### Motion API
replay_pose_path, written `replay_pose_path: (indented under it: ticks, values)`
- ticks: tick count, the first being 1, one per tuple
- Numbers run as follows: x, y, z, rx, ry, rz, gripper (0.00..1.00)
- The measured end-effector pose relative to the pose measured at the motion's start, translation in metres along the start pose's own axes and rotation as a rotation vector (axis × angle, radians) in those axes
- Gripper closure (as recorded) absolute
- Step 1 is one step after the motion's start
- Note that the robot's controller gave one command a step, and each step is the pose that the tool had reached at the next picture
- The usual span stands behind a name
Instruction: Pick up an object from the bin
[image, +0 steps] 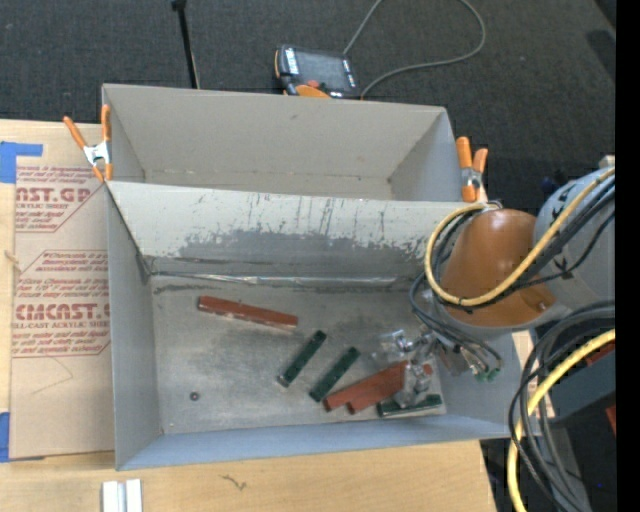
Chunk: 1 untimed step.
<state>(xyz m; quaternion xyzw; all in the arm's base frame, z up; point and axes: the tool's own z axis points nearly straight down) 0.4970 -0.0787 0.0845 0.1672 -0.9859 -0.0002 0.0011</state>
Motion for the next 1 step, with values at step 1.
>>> replay_pose_path:
  ticks: [1]
  values:
    - [-0.0025, -0.0058, -0.1554, 0.005, -0.010, -0.043, 1.00]
